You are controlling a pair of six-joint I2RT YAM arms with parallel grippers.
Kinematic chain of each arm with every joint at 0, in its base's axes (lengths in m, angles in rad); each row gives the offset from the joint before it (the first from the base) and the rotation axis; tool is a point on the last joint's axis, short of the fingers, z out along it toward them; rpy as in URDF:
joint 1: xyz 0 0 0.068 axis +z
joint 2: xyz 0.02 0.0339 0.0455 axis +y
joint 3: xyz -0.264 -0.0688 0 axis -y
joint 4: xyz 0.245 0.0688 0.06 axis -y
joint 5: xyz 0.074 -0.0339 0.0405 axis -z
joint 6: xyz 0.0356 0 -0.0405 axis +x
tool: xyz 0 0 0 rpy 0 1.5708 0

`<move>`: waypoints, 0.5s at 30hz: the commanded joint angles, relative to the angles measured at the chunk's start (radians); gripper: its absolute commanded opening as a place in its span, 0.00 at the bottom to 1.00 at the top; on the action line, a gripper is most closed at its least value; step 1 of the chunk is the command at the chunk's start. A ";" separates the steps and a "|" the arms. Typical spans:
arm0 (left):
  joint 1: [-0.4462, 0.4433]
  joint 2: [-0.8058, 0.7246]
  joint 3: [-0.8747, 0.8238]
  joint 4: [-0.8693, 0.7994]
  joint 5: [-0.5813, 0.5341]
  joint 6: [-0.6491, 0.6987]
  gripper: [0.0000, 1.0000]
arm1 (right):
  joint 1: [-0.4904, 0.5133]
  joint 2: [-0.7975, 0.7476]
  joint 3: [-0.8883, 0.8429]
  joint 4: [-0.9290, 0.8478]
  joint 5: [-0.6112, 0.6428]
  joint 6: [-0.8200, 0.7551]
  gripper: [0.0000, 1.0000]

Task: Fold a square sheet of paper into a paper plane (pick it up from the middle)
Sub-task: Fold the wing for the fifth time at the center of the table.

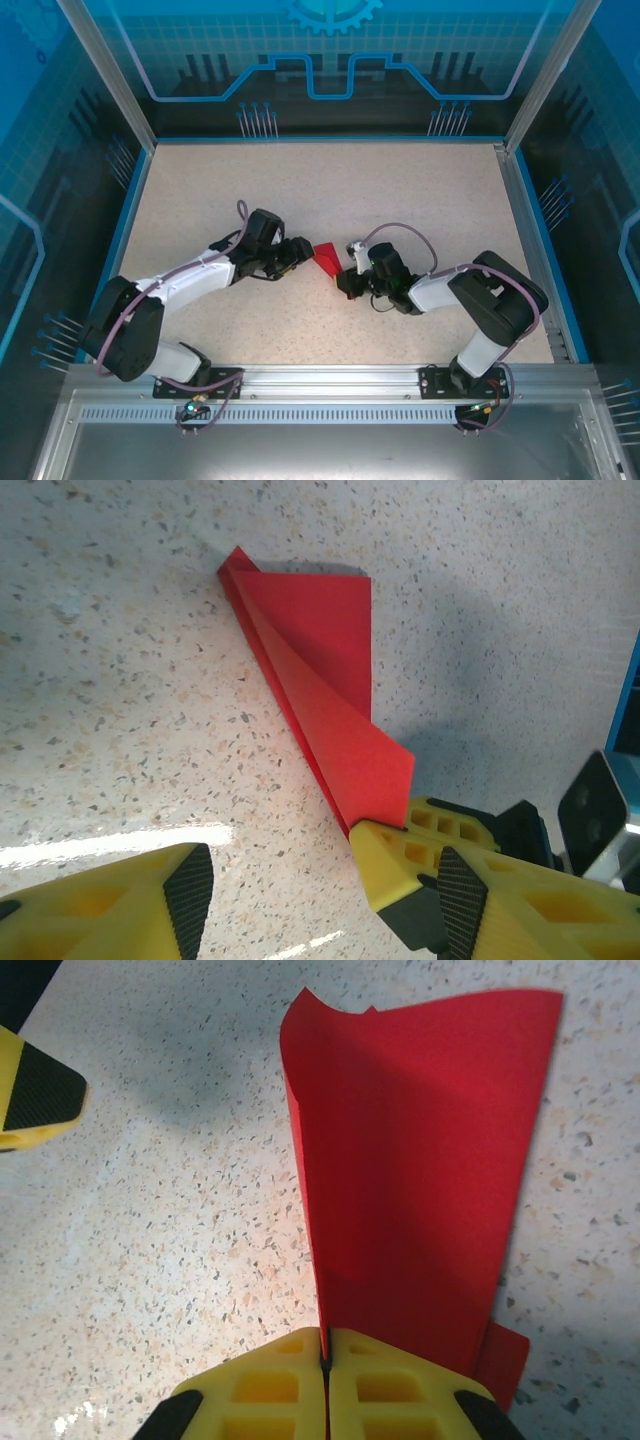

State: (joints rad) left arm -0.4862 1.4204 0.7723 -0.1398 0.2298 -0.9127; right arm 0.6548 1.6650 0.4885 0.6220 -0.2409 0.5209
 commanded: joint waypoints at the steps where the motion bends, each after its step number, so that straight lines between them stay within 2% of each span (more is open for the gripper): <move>1: -0.004 0.008 -0.021 0.087 0.058 0.051 0.65 | -0.029 0.023 0.026 0.024 -0.096 0.074 0.05; 4: -0.008 0.032 -0.039 0.141 0.076 0.060 0.62 | -0.043 0.030 0.031 0.027 -0.121 0.115 0.03; 10: -0.012 0.100 -0.062 0.296 0.133 0.075 0.48 | -0.069 0.048 0.026 0.054 -0.154 0.192 0.04; 15: -0.027 0.133 -0.065 0.355 0.141 0.102 0.41 | -0.096 0.075 0.022 0.086 -0.182 0.257 0.04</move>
State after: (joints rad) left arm -0.5034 1.5383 0.7170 0.1299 0.3370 -0.8524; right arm 0.5835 1.7107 0.4999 0.6731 -0.3813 0.7155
